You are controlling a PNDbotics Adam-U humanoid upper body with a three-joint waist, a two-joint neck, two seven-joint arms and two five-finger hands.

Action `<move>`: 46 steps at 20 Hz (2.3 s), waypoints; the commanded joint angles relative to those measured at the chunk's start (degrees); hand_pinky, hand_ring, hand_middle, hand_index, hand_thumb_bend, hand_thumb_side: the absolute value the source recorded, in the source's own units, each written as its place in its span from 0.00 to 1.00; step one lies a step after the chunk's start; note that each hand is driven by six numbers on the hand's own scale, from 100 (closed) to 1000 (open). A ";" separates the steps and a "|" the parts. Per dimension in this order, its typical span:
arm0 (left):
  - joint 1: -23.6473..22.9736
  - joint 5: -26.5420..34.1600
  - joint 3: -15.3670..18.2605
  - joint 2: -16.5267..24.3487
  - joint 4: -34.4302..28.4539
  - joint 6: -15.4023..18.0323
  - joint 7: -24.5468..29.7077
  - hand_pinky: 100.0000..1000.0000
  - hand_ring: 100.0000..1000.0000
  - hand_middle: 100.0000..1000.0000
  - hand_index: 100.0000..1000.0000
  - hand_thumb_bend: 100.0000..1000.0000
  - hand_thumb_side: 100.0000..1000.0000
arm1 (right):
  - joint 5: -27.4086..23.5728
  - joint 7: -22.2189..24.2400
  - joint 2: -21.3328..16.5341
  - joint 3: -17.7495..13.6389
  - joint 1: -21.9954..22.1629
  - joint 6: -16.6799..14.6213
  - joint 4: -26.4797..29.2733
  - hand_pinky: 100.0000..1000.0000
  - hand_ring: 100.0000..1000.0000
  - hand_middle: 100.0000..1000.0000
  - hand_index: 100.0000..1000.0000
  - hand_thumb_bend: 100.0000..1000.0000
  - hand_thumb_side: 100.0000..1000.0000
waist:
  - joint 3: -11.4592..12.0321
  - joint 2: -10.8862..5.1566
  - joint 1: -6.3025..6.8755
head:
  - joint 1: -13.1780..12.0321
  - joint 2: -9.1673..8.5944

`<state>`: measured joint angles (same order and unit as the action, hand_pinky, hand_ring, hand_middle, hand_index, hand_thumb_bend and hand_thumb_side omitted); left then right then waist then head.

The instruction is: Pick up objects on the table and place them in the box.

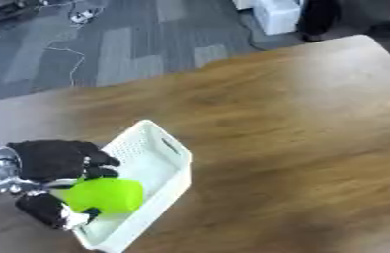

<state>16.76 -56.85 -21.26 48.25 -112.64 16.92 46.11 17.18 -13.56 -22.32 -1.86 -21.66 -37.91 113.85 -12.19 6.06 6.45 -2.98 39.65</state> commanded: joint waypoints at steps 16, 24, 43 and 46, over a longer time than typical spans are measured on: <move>-2.74 7.14 3.89 12.56 -1.95 9.43 0.08 1.00 1.00 1.00 1.00 0.35 1.00 | 0.68 -0.32 -1.64 -0.19 0.17 0.32 0.75 0.28 0.41 0.43 0.52 0.16 1.00 | 0.70 -0.97 0.12 | 0.74 0.28; -9.95 3.28 6.88 17.63 -1.95 9.48 -4.90 1.00 1.00 1.00 1.00 0.46 1.00 | 1.03 -0.59 -2.05 -0.35 0.48 0.46 0.75 0.28 0.41 0.43 0.52 0.16 1.00 | 1.41 -0.98 0.28 | 1.51 0.44; -13.84 11.71 18.84 15.71 -1.95 1.39 -32.33 1.00 1.00 1.00 1.00 0.21 1.00 | 2.05 -1.24 -2.47 -0.33 1.46 0.86 0.75 0.28 0.41 0.43 0.52 0.16 1.00 | 2.72 -1.27 0.11 | 3.37 0.63; -14.15 13.42 18.85 15.73 -1.95 1.96 -29.93 1.00 1.00 1.00 1.00 0.28 1.00 | 2.07 -1.29 -2.50 -0.35 1.41 0.85 0.75 0.28 0.41 0.43 0.52 0.16 1.00 | 2.72 -1.30 0.13 | 3.47 0.28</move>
<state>2.25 -44.58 -3.70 63.04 -114.12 18.71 15.60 19.15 -14.61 -23.87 -1.86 -19.62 -37.03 113.85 -9.45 5.49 6.85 0.04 40.13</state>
